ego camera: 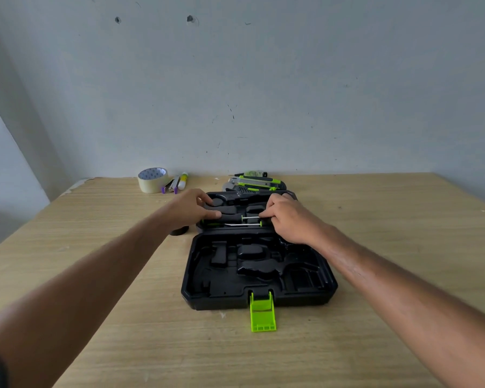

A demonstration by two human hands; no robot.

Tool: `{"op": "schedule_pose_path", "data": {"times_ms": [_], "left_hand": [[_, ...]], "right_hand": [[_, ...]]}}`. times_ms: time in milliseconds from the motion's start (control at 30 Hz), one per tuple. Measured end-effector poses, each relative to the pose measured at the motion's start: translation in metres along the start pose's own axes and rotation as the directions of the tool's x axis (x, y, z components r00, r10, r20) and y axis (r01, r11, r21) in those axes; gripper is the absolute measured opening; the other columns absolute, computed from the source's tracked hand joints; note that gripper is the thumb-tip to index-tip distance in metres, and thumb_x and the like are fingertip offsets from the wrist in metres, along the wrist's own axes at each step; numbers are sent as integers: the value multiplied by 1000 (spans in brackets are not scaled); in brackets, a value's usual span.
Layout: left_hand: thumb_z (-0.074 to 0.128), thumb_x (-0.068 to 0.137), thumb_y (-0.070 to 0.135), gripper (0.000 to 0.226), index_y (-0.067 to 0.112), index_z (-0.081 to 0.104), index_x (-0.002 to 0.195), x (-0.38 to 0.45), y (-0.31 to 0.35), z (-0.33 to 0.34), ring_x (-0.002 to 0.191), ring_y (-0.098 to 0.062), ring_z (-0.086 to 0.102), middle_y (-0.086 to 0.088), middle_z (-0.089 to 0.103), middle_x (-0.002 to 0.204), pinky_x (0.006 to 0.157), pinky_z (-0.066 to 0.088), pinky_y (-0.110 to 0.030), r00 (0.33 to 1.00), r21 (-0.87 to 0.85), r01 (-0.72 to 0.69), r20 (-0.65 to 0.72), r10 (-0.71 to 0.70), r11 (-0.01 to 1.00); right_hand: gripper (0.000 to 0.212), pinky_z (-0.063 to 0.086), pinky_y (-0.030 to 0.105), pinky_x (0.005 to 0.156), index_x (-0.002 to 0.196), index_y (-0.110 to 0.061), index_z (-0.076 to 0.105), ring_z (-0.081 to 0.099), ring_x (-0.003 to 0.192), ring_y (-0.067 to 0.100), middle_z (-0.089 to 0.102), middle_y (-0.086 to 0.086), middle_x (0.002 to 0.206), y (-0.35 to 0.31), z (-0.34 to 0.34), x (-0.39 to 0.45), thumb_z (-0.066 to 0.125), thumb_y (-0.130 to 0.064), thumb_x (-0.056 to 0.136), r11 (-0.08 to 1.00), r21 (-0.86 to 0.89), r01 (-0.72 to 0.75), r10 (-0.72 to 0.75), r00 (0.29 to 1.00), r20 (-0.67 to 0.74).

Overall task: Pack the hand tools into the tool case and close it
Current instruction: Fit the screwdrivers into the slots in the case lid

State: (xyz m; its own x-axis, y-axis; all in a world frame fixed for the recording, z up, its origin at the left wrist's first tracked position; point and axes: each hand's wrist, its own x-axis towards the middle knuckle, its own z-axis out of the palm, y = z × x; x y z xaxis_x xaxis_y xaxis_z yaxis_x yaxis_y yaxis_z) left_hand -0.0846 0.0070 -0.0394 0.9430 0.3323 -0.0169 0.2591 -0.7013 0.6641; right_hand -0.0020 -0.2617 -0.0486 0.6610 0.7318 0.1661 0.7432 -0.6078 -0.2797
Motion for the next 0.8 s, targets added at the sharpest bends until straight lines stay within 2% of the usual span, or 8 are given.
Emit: {"op": "schedule_pose_path", "data": {"times_ms": [167,300,400,467,533,600,700,800], "left_hand": [[89,71,43,75,12,60,132,4,12,-2,118,-28,51,-8,56,129,98,49,-44,978,-38,207,34,-206,978],[88,69,51,79,12,62,132,7,16,-7,117,-27,55,-7,57,138,90,54,-41,968,76,234,78,-239,969],[83,68,61,84,15,61,134,10,14,-9,120,-26,55,-7,57,139,90,49,-37,968,194,220,76,-238,956],[83,64,67,82,17,66,127,10,16,-11,119,-26,57,-6,62,134,93,48,-38,970,228,214,70,-235,950],[83,59,71,73,17,72,107,8,16,-12,106,-23,60,-4,67,117,87,50,-37,973,218,201,72,-221,955],[83,62,68,61,18,66,93,0,15,-10,93,-18,59,0,64,97,78,48,-34,984,174,155,55,-166,972],[77,74,65,56,21,61,104,-13,10,-8,91,-15,59,4,60,96,75,46,-33,998,102,59,-43,-55,993],[71,88,46,37,17,64,110,-26,-2,-19,78,-13,60,0,64,91,63,43,-28,989,70,-3,-145,13,998]], "right_hand": [[54,41,40,100,140,-20,61,42,106,20,53,-10,114,3,0,-3,35,1,98,996,-82,32,-30,999,33],[55,38,41,101,137,-23,64,43,106,19,54,-11,113,3,0,-1,35,2,97,996,-81,22,-20,999,27],[54,34,40,102,134,-24,66,42,106,18,55,-12,111,2,0,-2,35,2,98,999,-51,8,-7,1000,21],[53,33,41,104,133,-24,67,43,108,18,56,-11,110,2,0,-2,36,0,98,999,-33,-7,7,1000,15],[50,32,42,105,133,-23,67,42,110,19,55,-10,108,-2,-1,-2,37,-2,99,999,-46,-16,17,1000,13],[46,32,43,105,134,-20,66,41,112,20,54,-8,112,-8,0,-2,39,-5,100,997,-71,-30,30,1000,-7],[42,34,48,105,138,-17,62,43,121,25,56,1,125,-24,1,-1,42,-9,102,998,-67,-19,16,999,-47],[40,37,51,106,134,-17,64,44,128,27,57,5,130,-43,3,5,40,-12,102,1000,-6,28,-28,998,-63]]}}
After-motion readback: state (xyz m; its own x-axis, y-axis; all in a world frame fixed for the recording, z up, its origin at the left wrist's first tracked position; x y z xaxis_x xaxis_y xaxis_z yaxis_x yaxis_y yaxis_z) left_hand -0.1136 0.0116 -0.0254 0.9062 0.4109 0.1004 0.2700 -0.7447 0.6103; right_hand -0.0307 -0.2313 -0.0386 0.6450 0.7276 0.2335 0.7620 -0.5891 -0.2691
